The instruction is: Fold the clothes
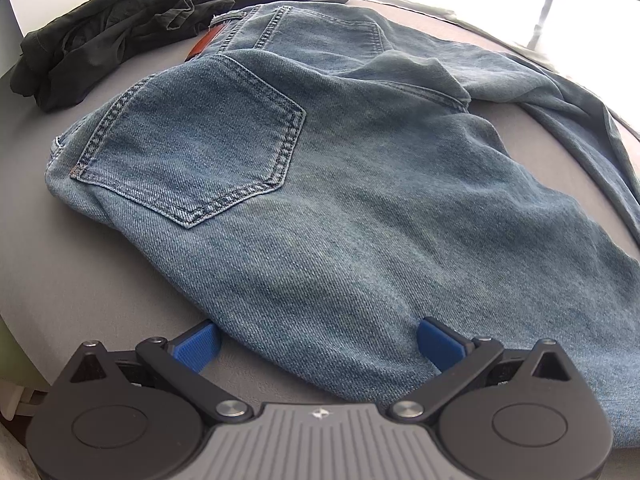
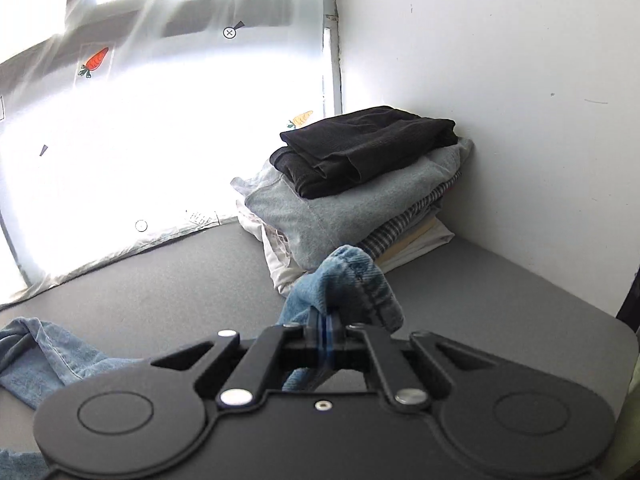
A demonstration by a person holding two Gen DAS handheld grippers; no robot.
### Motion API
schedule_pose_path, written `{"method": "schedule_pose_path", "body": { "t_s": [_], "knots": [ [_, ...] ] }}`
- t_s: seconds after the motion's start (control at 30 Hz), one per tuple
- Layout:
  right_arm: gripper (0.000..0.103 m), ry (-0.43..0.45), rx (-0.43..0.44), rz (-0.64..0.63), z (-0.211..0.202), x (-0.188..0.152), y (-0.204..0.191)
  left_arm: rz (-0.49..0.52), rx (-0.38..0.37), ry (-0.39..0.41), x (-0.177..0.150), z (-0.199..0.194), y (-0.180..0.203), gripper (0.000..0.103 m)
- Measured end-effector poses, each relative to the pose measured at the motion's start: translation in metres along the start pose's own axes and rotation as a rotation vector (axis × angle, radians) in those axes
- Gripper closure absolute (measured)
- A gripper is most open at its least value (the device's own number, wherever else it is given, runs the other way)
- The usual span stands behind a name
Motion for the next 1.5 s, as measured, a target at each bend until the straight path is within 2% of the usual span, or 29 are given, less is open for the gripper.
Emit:
{"method": "schedule_pose_path", "body": {
  "t_s": [0.07, 0.1, 0.2, 0.27, 0.33, 0.4, 0.67, 1.0, 1.13, 1.2, 1.33, 1.43, 1.5],
  "knots": [
    [0.101, -0.025, -0.039, -0.036, 0.005, 0.000, -0.003, 0.003, -0.001, 0.004, -0.001, 0.000, 0.000, 0.000],
    [0.099, -0.085, -0.070, -0.067, 0.019, -0.006, -0.004, 0.005, -0.002, 0.007, -0.001, 0.000, -0.001, 0.000],
    [0.092, -0.280, -0.072, -0.097, 0.062, -0.036, 0.002, 0.011, -0.004, 0.015, -0.002, 0.000, 0.000, 0.000],
    [0.088, -0.328, -0.067, -0.044, 0.068, -0.052, 0.012, 0.014, -0.005, 0.019, -0.002, 0.000, -0.001, 0.000],
    [0.078, -0.331, -0.060, 0.036, 0.059, -0.066, 0.024, 0.018, -0.007, 0.023, -0.003, -0.001, -0.001, 0.000],
    [0.076, -0.333, -0.046, 0.106, 0.050, -0.077, 0.033, 0.017, -0.007, 0.028, -0.003, 0.000, -0.001, 0.000],
    [0.079, -0.386, -0.026, 0.164, 0.055, -0.102, 0.048, 0.017, -0.007, 0.036, -0.003, 0.000, -0.001, 0.000],
    [0.081, -0.380, 0.167, 0.345, 0.067, -0.105, 0.039, 0.039, -0.032, 0.038, -0.004, -0.001, -0.003, 0.000],
    [0.076, -0.390, 0.189, 0.363, 0.072, -0.106, 0.032, 0.053, -0.060, 0.034, -0.006, -0.003, -0.006, 0.000],
    [0.076, -0.392, 0.174, 0.351, 0.074, -0.106, 0.030, 0.028, -0.084, 0.034, -0.007, -0.006, -0.012, 0.000],
    [0.077, -0.396, 0.143, 0.325, 0.079, -0.107, 0.027, -0.104, -0.135, 0.050, -0.007, -0.020, -0.041, 0.003],
    [0.077, -0.398, 0.115, 0.315, 0.080, -0.107, 0.024, -0.271, -0.157, 0.058, -0.006, -0.024, -0.081, 0.011],
    [0.077, -0.399, 0.096, 0.313, 0.081, -0.106, 0.022, -0.395, -0.184, 0.061, -0.005, -0.024, -0.109, 0.012]
  ]
}}
Point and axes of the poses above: each gripper's, at about its wrist camera, not at the fingertips, and z roughly the way its jaws point, y to its right, x to its top, the point moved 6 cm from there along z, roughly the way its jaws point, and after that the axes turned 13 degrees about -y, right-handed, at the moved point
